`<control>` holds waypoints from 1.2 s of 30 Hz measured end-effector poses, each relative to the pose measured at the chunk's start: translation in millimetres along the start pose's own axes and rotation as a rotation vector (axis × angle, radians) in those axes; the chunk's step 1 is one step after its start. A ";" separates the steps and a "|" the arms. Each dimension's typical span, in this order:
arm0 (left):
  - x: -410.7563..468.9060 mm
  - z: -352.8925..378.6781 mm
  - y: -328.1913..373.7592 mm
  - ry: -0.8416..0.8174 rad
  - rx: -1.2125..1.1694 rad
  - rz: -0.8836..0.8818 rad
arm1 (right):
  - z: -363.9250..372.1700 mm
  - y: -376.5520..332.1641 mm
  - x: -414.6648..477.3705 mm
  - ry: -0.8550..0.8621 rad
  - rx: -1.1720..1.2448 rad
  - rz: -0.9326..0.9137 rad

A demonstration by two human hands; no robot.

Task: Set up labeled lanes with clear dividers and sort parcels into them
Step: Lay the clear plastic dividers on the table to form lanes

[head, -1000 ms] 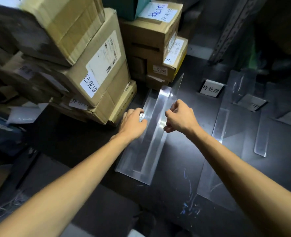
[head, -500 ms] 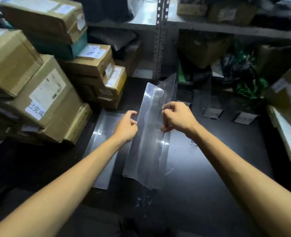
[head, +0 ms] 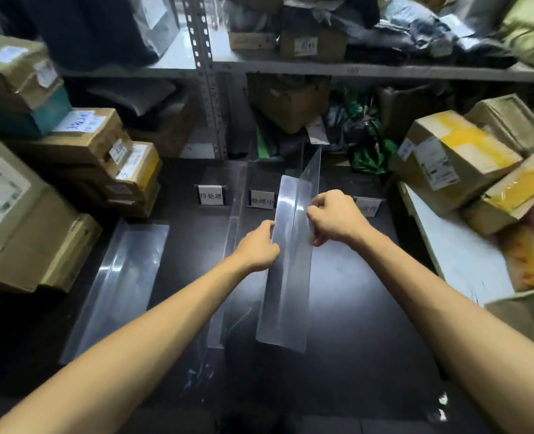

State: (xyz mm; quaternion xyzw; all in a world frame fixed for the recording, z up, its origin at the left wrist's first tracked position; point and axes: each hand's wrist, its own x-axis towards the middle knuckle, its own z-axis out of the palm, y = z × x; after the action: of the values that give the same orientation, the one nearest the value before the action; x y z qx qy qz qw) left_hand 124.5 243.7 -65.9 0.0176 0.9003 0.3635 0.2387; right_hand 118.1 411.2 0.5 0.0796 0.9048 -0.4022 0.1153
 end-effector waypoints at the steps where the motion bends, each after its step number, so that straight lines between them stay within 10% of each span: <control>1: 1.9 6.5 -1.5 -0.026 -0.026 -0.025 | 4.0 4.9 0.1 -0.009 -0.028 0.006; 36: 37.9 102.9 -60.6 -0.299 0.287 0.037 | 79.8 78.4 19.7 -0.099 -0.204 0.184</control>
State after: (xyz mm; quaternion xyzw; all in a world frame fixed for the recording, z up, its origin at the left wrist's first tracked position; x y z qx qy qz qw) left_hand 145.1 273.4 -185.9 0.1214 0.8969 0.2294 0.3580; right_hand 129.3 404.7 -112.4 0.1300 0.9231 -0.2991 0.2039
